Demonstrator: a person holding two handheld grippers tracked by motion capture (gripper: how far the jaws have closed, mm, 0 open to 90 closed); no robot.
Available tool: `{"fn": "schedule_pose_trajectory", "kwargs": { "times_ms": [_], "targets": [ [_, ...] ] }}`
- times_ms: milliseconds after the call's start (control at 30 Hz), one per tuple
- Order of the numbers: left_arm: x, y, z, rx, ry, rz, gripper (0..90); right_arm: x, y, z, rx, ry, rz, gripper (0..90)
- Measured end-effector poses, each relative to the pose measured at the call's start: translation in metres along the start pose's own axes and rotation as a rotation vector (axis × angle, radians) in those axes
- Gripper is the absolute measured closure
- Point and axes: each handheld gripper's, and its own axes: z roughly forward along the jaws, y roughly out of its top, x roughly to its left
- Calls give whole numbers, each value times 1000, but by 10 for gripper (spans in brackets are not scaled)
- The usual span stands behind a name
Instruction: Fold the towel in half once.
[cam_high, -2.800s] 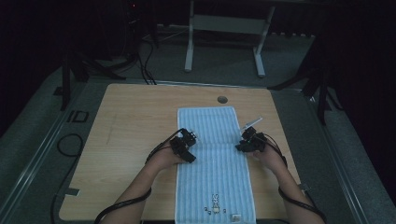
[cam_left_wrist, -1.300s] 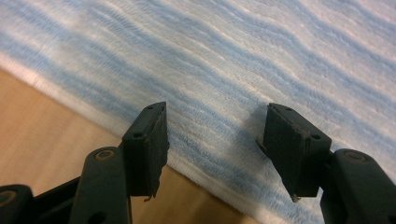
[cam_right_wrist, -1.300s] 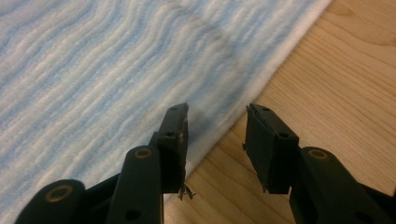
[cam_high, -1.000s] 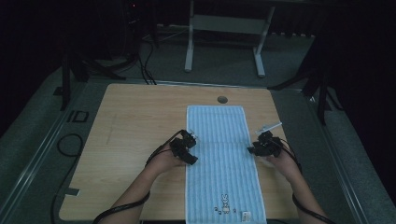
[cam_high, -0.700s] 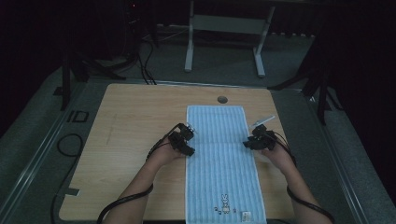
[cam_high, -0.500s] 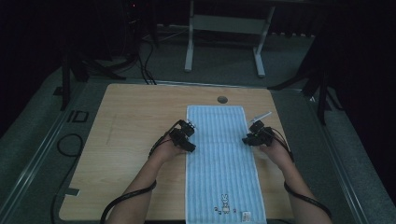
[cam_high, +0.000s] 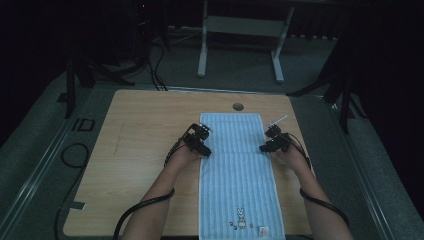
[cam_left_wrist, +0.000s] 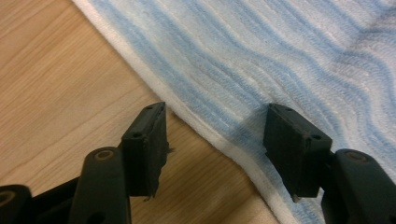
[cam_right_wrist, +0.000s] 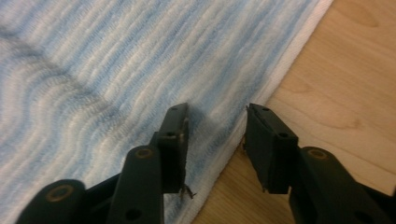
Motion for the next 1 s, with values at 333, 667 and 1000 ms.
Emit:
{"fn": "schedule_pose_trajectory", "kwargs": {
  "times_ms": [333, 667, 1000],
  "targets": [
    [-7, -1, -2, -22, -63, 39, 724, 8, 1, 0, 6, 30, -17, 845],
    [-3, -3, -15, -59, -54, 31, 872, 14, 0, -10, -10, 0, -59, 872],
    [-9, -19, -64, -135, -72, 72, 871, 29, -15, -55, -108, 27, -136, 872]
  ]
}}
